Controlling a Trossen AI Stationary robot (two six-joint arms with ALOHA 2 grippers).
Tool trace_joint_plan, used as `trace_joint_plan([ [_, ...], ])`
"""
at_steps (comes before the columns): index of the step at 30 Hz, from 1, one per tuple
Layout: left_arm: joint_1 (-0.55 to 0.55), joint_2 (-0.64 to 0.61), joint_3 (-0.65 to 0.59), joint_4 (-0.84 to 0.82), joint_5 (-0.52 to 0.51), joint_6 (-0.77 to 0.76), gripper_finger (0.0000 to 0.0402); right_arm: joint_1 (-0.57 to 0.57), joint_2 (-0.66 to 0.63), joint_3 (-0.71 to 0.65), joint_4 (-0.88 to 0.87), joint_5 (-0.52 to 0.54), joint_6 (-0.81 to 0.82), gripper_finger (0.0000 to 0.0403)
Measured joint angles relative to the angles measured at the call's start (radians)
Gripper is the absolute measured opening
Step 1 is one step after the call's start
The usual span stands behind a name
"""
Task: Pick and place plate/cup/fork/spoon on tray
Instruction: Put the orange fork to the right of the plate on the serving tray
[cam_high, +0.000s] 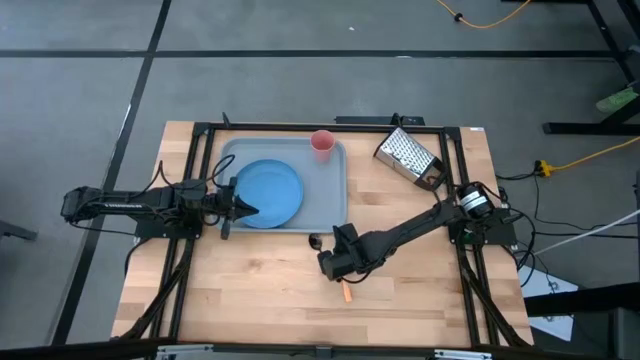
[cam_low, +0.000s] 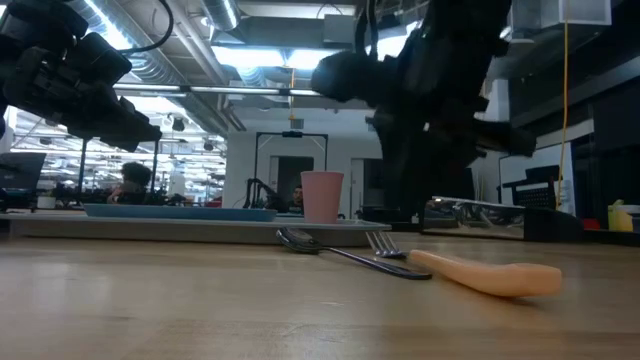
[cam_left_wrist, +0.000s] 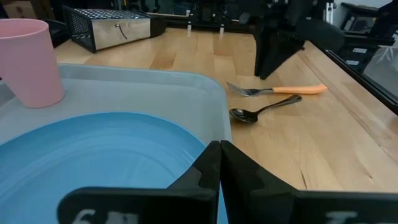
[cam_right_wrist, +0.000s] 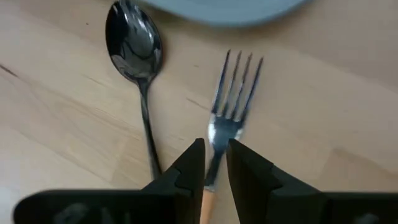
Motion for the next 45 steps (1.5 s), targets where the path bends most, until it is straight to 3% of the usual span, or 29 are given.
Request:
trace_joint_plan([
  [6,0.000,0.000,0.000,-0.001,0.000,0.000,0.0000,0.038,0.020,0.000,0.033,-0.001,0.110,0.0076],
  [12,0.000,0.000,0.000,0.000,0.000,0.000,0.0000,0.085,0.020,0.000,-0.007,-0.004,0.215,0.0118],
  [30,0.000,0.000,0.000,0.000,0.000,0.000,0.0000,0.091,0.067,0.000,0.036,-0.060,0.155,0.0131],
  [35,0.000,0.000,0.000,0.000,0.000,0.000,0.0000,0.083,0.067,0.000,0.022,-0.134,0.157,0.0131],
  [45,0.000,0.000,0.000,0.000,0.000,0.000,0.0000,0.075,0.069,0.002,-0.056,-0.138,0.154,0.0120],
])
